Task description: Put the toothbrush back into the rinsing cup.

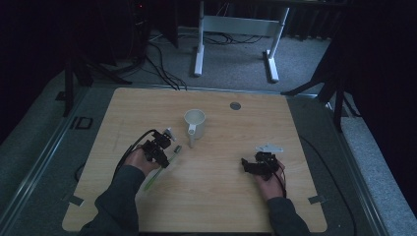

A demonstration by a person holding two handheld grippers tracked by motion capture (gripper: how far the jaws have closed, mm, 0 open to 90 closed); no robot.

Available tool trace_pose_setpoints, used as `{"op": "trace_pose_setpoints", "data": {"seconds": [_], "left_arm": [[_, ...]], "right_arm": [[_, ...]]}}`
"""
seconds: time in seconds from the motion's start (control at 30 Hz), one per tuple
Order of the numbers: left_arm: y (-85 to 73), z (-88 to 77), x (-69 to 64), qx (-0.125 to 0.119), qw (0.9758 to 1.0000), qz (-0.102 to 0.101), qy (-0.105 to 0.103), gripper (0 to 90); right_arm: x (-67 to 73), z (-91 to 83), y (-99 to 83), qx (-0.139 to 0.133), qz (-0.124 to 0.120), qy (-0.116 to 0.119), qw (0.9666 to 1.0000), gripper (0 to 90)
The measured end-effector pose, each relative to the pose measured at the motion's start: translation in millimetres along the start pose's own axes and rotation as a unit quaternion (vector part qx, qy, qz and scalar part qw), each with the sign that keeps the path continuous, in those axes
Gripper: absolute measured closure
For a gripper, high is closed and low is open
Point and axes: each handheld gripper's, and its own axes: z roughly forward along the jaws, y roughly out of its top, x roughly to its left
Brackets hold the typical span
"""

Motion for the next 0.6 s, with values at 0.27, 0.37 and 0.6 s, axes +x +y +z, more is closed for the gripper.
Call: {"op": "trace_pose_setpoints", "data": {"seconds": [0.27, 0.37, 0.6], "left_arm": [[-3.1, -9.7, 0.9, -0.025, 0.9996, -0.002, 0.009, 81.1], [-4.5, -13.5, 2.8, -0.035, 0.9992, -0.011, 0.013, 81.1], [-7.9, -21.5, 5.4, -0.062, 0.9976, -0.022, 0.022, 81.1]], "right_arm": [[0.1, 0.0, 0.0, 0.0, 0.0, 0.0, 1.0, 21.6], [0.0, 0.0, 0.0, 0.0, 0.0, 0.0, 1.0, 21.6], [0.0, 0.0, 0.0, 0.0, 0.0, 0.0, 1.0, 21.6]]}}
